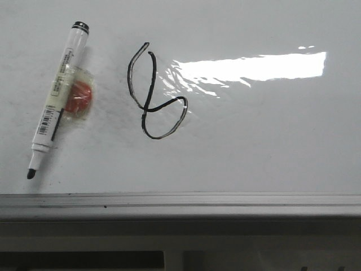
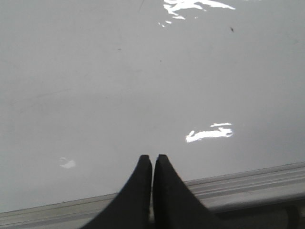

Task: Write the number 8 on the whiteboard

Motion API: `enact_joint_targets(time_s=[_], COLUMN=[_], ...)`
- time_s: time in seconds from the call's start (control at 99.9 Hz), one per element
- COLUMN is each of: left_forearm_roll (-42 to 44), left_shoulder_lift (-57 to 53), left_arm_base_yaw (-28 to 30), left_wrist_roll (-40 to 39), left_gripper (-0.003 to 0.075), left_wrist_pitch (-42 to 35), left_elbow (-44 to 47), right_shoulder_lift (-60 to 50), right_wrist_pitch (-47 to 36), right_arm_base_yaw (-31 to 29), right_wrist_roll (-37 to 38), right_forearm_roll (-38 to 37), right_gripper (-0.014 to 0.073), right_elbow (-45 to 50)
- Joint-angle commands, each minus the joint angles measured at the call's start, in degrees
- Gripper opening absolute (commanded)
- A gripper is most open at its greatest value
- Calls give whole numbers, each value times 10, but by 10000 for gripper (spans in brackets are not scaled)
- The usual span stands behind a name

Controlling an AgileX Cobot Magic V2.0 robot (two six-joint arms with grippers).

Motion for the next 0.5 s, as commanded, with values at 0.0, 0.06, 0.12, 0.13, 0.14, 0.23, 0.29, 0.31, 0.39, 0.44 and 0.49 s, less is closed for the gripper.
enact_joint_targets(time_s=[0.0,0.06,0.12,0.13,0.14,0.23,0.29,0.31,0.39,0.44,0.49], left_forearm_roll=[-8,-8,-8,-8,-8,-8,-8,-8,-8,-8,-8], left_shoulder_lift=[-16,-16,-16,-16,-16,-16,-16,-16,-16,-16,-16], left_arm_base_yaw=[1,1,1,1,1,1,1,1,1,1,1], left_wrist_roll=[-1,-1,-1,-1,-1,-1,-1,-1,-1,-1,-1], left_gripper=[-20,-20,-20,-20,-20,-20,-20,-20,-20,-20,-20], left_wrist_pitch=[-20,-20,-20,-20,-20,-20,-20,-20,-20,-20,-20], left_elbow=[24,24,24,24,24,24,24,24,24,24,24], right_shoulder_lift=[-13,-13,-13,-13,-13,-13,-13,-13,-13,-13,-13], right_wrist_pitch=[-13,3,24,26,33,43,43,44,44,47,48], right_arm_base_yaw=[-7,-7,-7,-7,-7,-7,-7,-7,-7,-7,-7], right_wrist_roll=[5,5,5,5,5,5,5,5,5,5,5], right_forearm_roll=[-18,-22,-25,-27,-28,-33,-33,-33,-33,-33,-33], right_gripper=[-64,-64,-64,-64,-64,-64,-64,-64,-64,-64,-64], right_elbow=[7,7,7,7,7,7,7,7,7,7,7])
